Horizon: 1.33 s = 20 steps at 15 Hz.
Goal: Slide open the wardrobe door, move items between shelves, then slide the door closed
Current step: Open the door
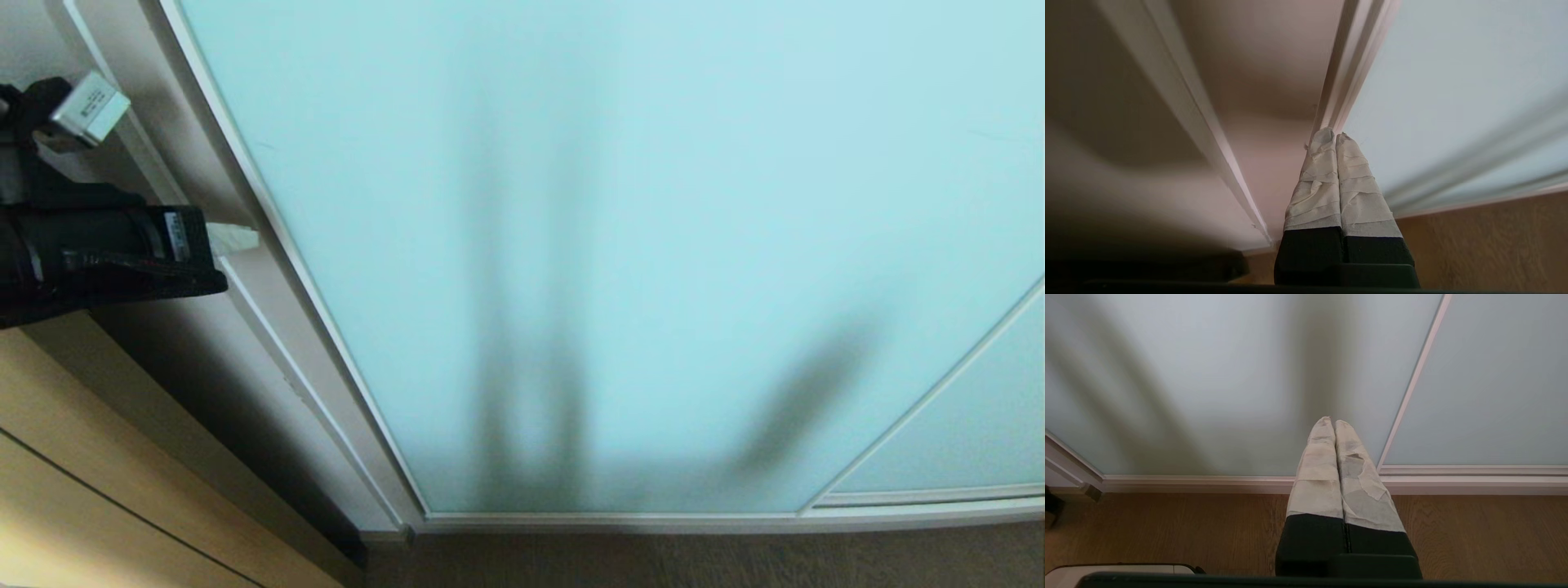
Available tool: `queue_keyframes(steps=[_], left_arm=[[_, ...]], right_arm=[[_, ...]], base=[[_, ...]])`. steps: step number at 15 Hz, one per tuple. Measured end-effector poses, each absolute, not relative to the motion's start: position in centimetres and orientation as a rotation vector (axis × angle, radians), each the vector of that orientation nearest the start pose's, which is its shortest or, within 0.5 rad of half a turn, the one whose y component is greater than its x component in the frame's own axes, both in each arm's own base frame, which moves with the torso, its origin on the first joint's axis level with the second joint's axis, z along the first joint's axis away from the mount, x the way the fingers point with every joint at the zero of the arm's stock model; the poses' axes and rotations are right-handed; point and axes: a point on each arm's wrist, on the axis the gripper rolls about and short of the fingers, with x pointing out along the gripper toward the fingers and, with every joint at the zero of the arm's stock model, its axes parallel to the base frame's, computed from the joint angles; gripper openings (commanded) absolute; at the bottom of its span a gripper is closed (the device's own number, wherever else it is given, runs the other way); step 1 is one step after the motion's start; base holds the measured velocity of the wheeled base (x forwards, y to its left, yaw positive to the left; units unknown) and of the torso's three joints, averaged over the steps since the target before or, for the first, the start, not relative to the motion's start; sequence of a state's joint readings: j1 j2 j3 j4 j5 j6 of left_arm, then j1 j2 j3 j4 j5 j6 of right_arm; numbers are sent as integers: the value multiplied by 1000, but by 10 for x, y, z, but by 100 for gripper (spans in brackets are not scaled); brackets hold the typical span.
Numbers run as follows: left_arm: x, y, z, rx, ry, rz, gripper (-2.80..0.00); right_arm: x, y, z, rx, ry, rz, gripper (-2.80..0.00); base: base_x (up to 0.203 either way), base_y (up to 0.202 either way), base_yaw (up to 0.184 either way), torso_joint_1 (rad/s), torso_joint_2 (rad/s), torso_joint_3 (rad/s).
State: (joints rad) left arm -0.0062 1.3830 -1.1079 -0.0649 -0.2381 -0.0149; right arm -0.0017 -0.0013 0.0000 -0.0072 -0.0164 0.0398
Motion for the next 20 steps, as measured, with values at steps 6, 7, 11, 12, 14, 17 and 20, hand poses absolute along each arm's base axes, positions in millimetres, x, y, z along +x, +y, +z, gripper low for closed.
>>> queue_keyframes(steps=[6,7,11,12,14,17,20], left_arm=[[249,-9,289,-65,216,-252,-280],[251,-10,288,-67,212,-256,-280],[260,-12,281,-72,220,-264,-280],[262,-13,280,-73,222,-268,-280],[263,-18,277,-77,233,-280,-280],[262,-31,274,-89,245,-323,-280],[258,-45,273,-94,253,-379,-280]], right_arm=[[-23,0,76,39,-9,-18,-280],[-23,0,76,40,-9,-18,-280],[-23,0,76,39,-9,-18,-280],[-23,0,76,40,-9,-18,-280],[-23,0,76,40,-9,-18,-280],[-23,0,76,40,-9,-18,-280],[-23,0,76,40,-9,-18,-280]], base=[[0,0,0,0,0,0],[0,0,0,0,0,0],[0,0,0,0,0,0],[0,0,0,0,0,0],[0,0,0,0,0,0],[0,0,0,0,0,0],[0,0,0,0,0,0]])
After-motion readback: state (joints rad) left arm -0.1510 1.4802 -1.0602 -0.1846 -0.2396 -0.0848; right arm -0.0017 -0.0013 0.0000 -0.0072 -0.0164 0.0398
